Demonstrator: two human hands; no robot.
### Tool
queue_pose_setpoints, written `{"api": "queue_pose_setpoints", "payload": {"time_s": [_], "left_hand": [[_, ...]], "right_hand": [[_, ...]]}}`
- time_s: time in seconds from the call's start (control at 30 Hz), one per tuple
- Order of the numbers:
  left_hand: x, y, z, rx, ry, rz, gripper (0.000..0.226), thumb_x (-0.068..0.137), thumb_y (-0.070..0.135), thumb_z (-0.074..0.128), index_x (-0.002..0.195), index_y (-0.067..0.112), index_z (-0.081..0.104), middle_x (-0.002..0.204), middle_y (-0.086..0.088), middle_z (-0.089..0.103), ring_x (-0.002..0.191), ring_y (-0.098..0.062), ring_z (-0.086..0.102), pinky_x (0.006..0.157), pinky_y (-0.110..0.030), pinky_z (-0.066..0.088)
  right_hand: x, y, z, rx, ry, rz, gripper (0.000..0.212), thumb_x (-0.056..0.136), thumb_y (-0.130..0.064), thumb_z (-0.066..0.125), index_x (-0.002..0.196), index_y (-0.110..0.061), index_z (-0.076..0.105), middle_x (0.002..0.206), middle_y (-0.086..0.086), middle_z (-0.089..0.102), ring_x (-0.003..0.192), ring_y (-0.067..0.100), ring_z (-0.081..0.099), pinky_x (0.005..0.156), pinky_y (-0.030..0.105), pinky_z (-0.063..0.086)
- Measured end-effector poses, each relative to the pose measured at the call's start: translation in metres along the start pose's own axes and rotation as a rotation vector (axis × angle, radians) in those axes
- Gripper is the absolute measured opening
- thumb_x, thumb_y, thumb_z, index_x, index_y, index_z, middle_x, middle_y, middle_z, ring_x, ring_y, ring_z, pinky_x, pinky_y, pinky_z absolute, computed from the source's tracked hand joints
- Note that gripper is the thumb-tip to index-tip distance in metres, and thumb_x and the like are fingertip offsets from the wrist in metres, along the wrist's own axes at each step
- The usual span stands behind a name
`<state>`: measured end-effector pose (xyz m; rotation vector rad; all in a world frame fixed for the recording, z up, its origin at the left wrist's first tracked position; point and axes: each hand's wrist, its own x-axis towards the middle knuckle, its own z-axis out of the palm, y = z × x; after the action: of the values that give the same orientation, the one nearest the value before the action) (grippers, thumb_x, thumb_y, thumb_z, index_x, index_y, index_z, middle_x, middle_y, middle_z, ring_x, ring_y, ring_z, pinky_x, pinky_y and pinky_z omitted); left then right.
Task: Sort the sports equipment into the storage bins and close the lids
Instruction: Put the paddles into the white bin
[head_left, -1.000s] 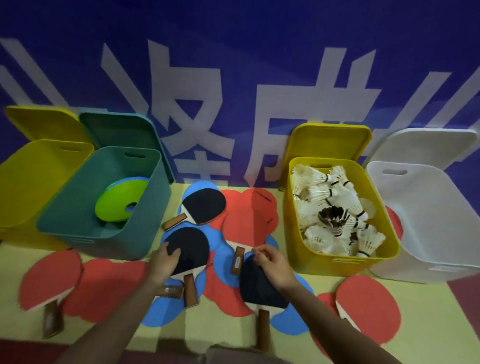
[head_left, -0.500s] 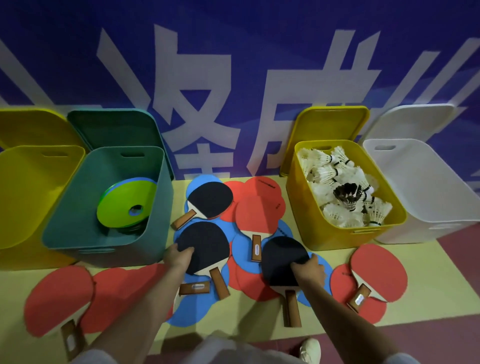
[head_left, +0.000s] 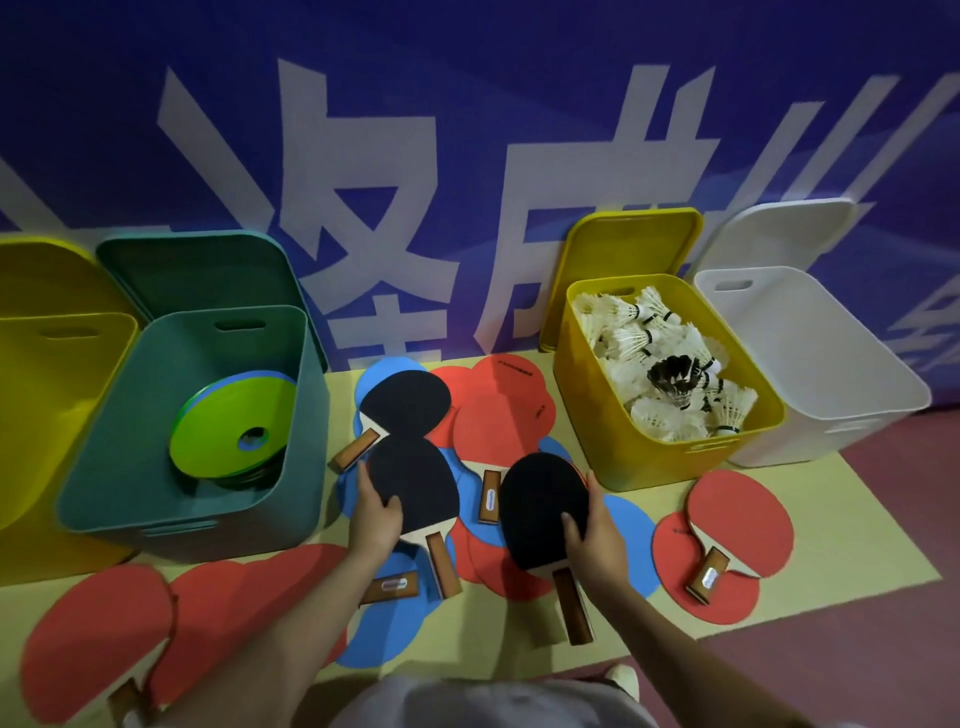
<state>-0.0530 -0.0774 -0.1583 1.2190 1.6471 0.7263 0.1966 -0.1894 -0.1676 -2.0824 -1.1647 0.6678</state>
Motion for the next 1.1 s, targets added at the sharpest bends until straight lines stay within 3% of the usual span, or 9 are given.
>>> {"api": "queue_pose_setpoints", "payload": {"time_s": [0.17, 0.37, 0.47, 0.63, 0.77, 0.87, 1.0, 1.1], "left_hand": [[0.0, 0.018, -0.003, -0.094, 0.015, 0.063, 0.067, 0.091, -0.006, 0.04, 0.15, 0.019, 0.019, 0.14, -0.006, 0.044, 0.128, -0.023, 0.044, 0.099, -0.03, 0.039], [0.005, 0.055, -0.001, -0.2, 0.098, 0.096, 0.06, 0.095, 0.007, 0.038, 0.15, 0.02, 0.018, 0.145, -0.008, 0.041, 0.128, -0.025, 0.044, 0.105, -0.039, 0.04], [0.001, 0.078, 0.006, -0.292, 0.152, 0.117, 0.057, 0.096, 0.01, 0.039, 0.149, 0.02, 0.022, 0.144, -0.008, 0.042, 0.126, -0.025, 0.046, 0.105, -0.041, 0.041], [0.003, 0.117, 0.022, -0.389, 0.244, 0.144, 0.052, 0.094, 0.01, 0.04, 0.145, 0.016, 0.033, 0.134, -0.007, 0.051, 0.119, -0.023, 0.051, 0.102, -0.038, 0.043], [-0.001, 0.152, 0.057, -0.405, 0.231, 0.2, 0.05, 0.096, 0.014, 0.044, 0.145, 0.021, 0.033, 0.136, -0.003, 0.048, 0.114, -0.017, 0.054, 0.098, -0.036, 0.044], [-0.007, 0.18, 0.095, -0.412, 0.209, 0.249, 0.049, 0.097, 0.016, 0.046, 0.143, 0.026, 0.034, 0.138, -0.002, 0.048, 0.119, -0.017, 0.052, 0.103, -0.039, 0.043], [-0.021, 0.216, 0.154, -0.483, 0.192, 0.273, 0.047, 0.097, 0.016, 0.046, 0.141, 0.029, 0.037, 0.133, 0.006, 0.045, 0.12, -0.017, 0.05, 0.102, -0.038, 0.044], [-0.034, 0.235, 0.196, -0.554, 0.192, 0.287, 0.044, 0.098, 0.01, 0.044, 0.14, 0.023, 0.039, 0.13, 0.003, 0.049, 0.116, -0.014, 0.051, 0.095, -0.029, 0.044]], "right_hand": [[-0.005, -0.011, 0.0, 0.11, 0.054, 0.0, 0.055, 0.095, -0.018, 0.05, 0.146, -0.023, 0.03, 0.139, 0.002, 0.049, 0.126, 0.026, 0.047, 0.096, 0.038, 0.043], [0.013, -0.049, -0.034, 0.289, 0.039, -0.11, 0.047, 0.097, -0.018, 0.049, 0.142, -0.024, 0.037, 0.129, -0.012, 0.048, 0.121, 0.009, 0.046, 0.101, 0.031, 0.042], [0.033, -0.07, -0.059, 0.377, 0.048, -0.144, 0.048, 0.097, -0.016, 0.05, 0.143, -0.02, 0.037, 0.132, -0.01, 0.047, 0.122, 0.007, 0.044, 0.101, 0.027, 0.04], [0.065, -0.081, -0.098, 0.51, 0.108, -0.159, 0.046, 0.096, -0.009, 0.05, 0.141, -0.017, 0.041, 0.13, -0.004, 0.052, 0.118, 0.008, 0.048, 0.09, 0.01, 0.039], [0.101, -0.078, -0.14, 0.609, 0.128, -0.174, 0.045, 0.095, -0.01, 0.051, 0.139, -0.018, 0.044, 0.13, -0.003, 0.053, 0.119, 0.011, 0.05, 0.101, 0.029, 0.042], [0.131, -0.069, -0.178, 0.641, 0.151, -0.214, 0.046, 0.095, -0.011, 0.052, 0.139, -0.019, 0.043, 0.131, -0.007, 0.051, 0.12, 0.01, 0.049, 0.101, 0.027, 0.042], [0.176, -0.038, -0.233, 0.693, 0.18, -0.234, 0.044, 0.096, -0.009, 0.051, 0.137, -0.021, 0.043, 0.13, -0.006, 0.053, 0.116, 0.007, 0.051, 0.091, 0.015, 0.044], [0.214, -0.008, -0.275, 0.753, 0.254, -0.158, 0.041, 0.094, -0.009, 0.051, 0.134, -0.019, 0.047, 0.129, 0.0, 0.056, 0.117, 0.013, 0.053, 0.099, 0.031, 0.046]]}}
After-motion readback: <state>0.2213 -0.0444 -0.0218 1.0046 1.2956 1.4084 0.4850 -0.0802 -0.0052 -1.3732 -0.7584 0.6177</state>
